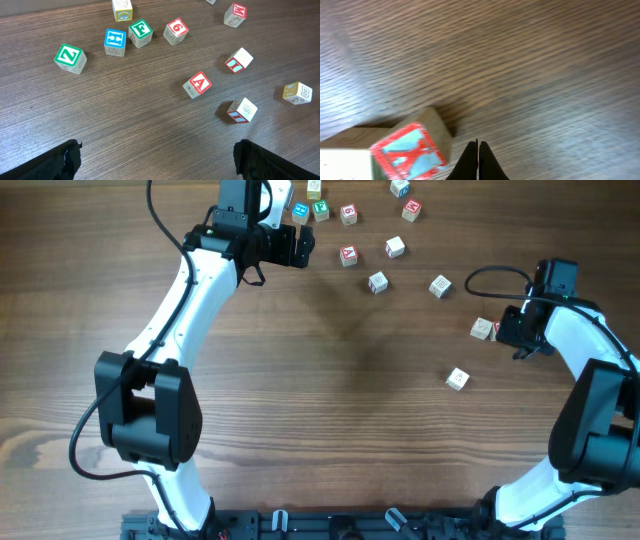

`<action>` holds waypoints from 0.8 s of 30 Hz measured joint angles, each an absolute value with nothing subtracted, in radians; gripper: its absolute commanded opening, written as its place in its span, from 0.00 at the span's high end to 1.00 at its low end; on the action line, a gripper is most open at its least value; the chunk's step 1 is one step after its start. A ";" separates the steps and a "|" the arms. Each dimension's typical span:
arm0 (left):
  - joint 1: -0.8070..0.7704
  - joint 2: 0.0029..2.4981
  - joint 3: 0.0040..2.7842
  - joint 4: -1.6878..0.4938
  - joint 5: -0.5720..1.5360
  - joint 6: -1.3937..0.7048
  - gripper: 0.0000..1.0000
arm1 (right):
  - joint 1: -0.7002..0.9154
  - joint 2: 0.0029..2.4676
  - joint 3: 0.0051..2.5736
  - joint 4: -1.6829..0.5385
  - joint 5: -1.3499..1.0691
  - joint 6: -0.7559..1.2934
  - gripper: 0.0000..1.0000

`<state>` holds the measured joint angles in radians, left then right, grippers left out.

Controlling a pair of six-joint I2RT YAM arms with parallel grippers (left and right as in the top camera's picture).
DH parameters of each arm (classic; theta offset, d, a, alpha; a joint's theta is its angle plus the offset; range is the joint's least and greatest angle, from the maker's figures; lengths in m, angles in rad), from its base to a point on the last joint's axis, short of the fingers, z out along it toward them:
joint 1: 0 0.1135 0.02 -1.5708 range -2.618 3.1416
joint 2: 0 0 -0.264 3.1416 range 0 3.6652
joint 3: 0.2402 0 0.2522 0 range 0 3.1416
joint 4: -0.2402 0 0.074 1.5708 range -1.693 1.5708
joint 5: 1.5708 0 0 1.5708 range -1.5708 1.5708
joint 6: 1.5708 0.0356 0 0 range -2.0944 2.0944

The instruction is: Form a circle

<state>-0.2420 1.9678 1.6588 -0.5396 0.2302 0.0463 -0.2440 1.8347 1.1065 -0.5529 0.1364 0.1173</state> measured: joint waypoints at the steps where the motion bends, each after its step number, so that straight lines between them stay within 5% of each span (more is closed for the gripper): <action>1: -0.242 1.968 1.659 -0.540 0.230 0.046 0.00 | -0.244 1.835 1.106 -0.553 0.154 0.117 0.96; 8: -0.242 1.968 1.659 -0.540 0.230 0.046 0.00 | -0.244 1.835 1.121 -0.447 0.199 0.110 0.96; 17: -0.242 1.968 1.659 -0.540 0.230 0.046 0.00 | -0.244 1.835 1.155 -0.387 -0.113 0.132 0.95; 24: -0.242 1.968 1.659 -0.540 0.230 0.046 0.00 | -0.243 1.835 1.155 -0.373 -0.159 0.583 0.96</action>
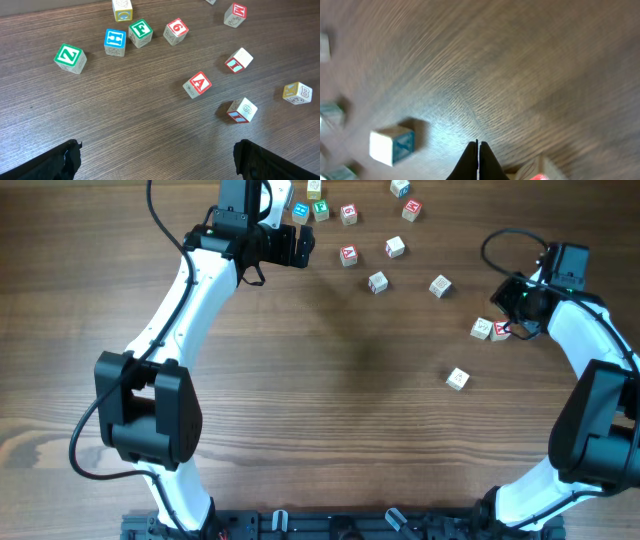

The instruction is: Form a circle

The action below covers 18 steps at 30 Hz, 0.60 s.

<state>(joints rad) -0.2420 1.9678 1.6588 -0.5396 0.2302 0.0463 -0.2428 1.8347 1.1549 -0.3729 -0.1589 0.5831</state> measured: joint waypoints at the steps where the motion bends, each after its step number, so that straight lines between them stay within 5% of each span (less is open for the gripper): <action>1: -0.242 1.968 1.659 -0.540 0.230 0.046 0.00 | -0.243 1.835 1.155 -0.374 -0.161 0.667 0.96; 7: -0.242 1.968 1.659 -0.540 0.230 0.046 0.00 | -0.231 1.835 1.155 -0.442 -0.150 1.075 0.96; 18: -0.242 1.968 1.659 -0.540 0.230 0.046 0.00 | -0.162 1.835 1.155 -0.508 -0.016 1.238 0.96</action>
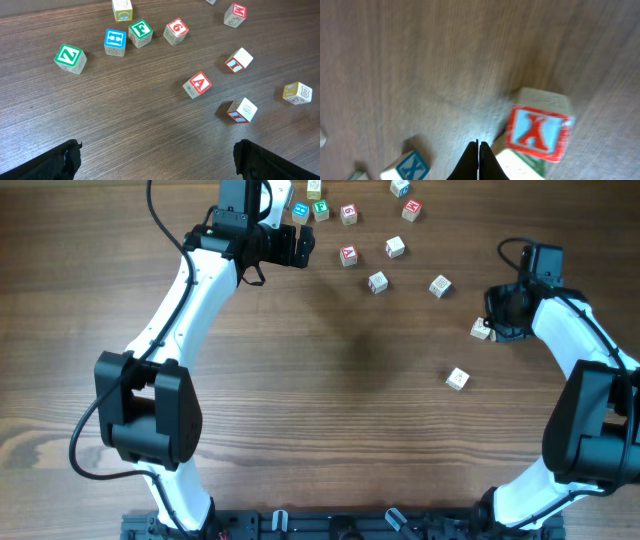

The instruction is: Form a circle

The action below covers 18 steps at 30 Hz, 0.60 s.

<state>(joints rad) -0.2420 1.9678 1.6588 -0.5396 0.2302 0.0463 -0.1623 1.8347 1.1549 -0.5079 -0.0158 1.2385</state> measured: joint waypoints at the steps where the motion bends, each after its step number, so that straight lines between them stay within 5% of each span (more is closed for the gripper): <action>1: -0.242 1.968 1.659 -0.540 0.230 0.046 0.00 | -0.162 1.835 1.155 -0.513 -0.006 1.246 0.96; 18: -0.242 1.968 1.659 -0.540 0.230 0.046 0.00 | -0.162 1.866 1.155 -0.378 0.040 1.260 0.96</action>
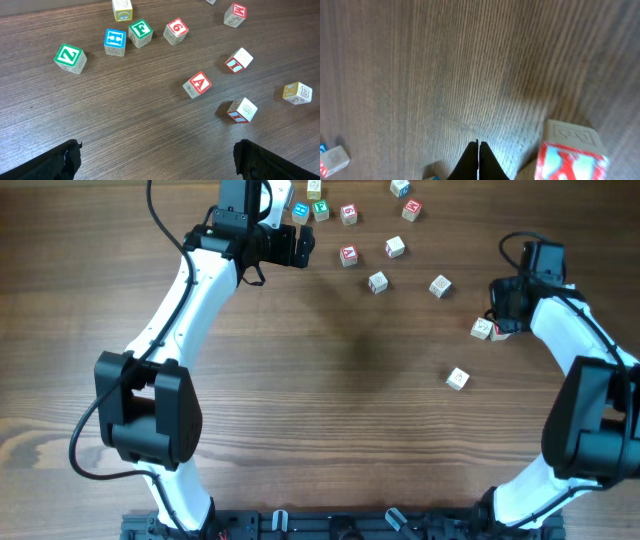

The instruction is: Form a circle

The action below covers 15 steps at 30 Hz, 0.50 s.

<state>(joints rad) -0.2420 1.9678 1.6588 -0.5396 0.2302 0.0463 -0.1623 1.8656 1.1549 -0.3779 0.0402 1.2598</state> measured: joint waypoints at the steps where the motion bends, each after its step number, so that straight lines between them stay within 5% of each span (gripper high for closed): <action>1: -0.242 1.968 1.659 -0.540 0.230 0.046 0.00 | -0.162 1.882 1.155 -0.371 0.031 1.259 0.96; 15: -0.242 1.968 1.659 -0.540 0.230 0.046 0.00 | -0.162 1.928 1.155 -0.377 0.008 1.229 0.96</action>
<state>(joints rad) -0.2420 1.9678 1.6588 -0.5396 0.2302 0.0463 -0.1623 1.9278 1.1549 -0.3771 0.0082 1.2293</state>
